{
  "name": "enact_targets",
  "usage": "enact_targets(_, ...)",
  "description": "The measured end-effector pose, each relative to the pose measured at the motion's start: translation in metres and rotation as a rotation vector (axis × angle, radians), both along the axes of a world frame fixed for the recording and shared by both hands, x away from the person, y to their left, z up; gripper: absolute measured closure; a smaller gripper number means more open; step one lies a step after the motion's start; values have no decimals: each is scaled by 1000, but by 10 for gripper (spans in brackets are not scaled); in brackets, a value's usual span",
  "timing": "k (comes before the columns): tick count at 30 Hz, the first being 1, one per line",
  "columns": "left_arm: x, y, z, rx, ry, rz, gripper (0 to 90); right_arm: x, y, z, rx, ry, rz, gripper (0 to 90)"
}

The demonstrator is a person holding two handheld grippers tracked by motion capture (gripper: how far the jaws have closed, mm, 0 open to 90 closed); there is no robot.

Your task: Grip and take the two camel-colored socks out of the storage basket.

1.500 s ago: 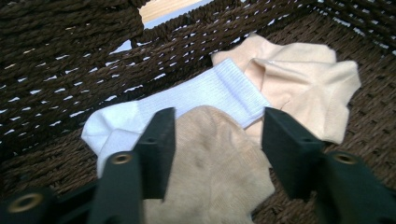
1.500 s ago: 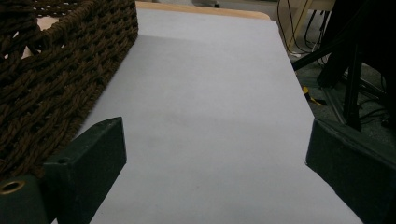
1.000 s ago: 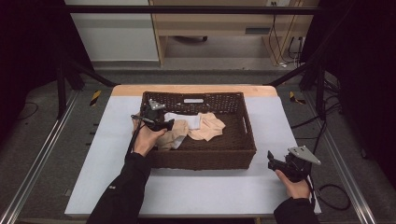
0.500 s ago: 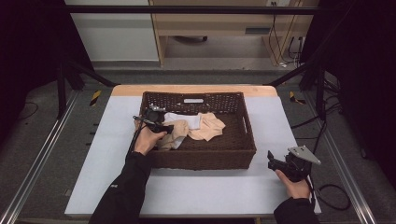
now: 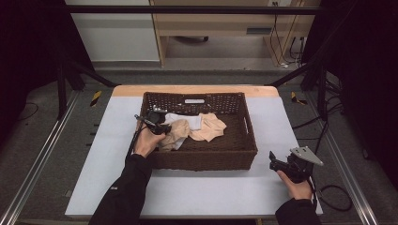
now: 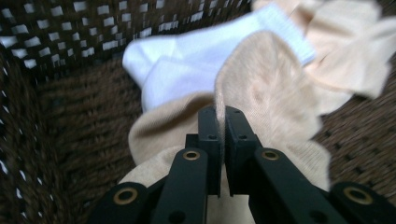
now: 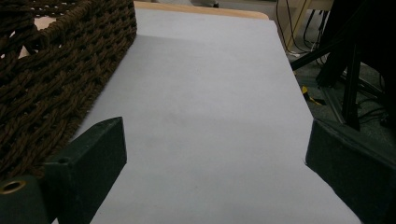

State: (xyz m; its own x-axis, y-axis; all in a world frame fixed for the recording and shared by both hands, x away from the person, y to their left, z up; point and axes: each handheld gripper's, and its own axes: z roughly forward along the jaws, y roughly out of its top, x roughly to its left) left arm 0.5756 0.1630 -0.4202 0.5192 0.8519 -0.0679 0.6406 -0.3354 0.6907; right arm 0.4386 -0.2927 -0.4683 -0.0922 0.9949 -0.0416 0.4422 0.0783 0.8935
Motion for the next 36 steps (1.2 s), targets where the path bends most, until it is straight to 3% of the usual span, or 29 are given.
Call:
enact_targets(2,-3,2,6,-30,-36,-8,862,0,0,0,-1,-1,0,55)
enact_targets(3,-3,2,6,-30,-36,-8,862,0,0,0,0,1,1,55)
enact_targets(4,-6,2,12,-73,-83,-16,862,0,0,0,1,1,0,55)
enact_targets(8,-15,5,31,-167,-217,-16,862,0,0,0,4,1,-3,55)
enact_targets(13,-27,9,60,-231,-347,-18,862,-1,-1,1,6,-10,-6,55)
enact_targets(18,-41,12,82,-273,-396,-36,862,-1,-1,1,12,-12,-7,55)
enact_targets(26,-72,13,106,-323,-433,-103,863,-1,-1,2,11,-16,-11,55)
enact_targets(36,-127,15,123,-369,-485,-227,862,-2,-2,2,11,-22,-16,55)
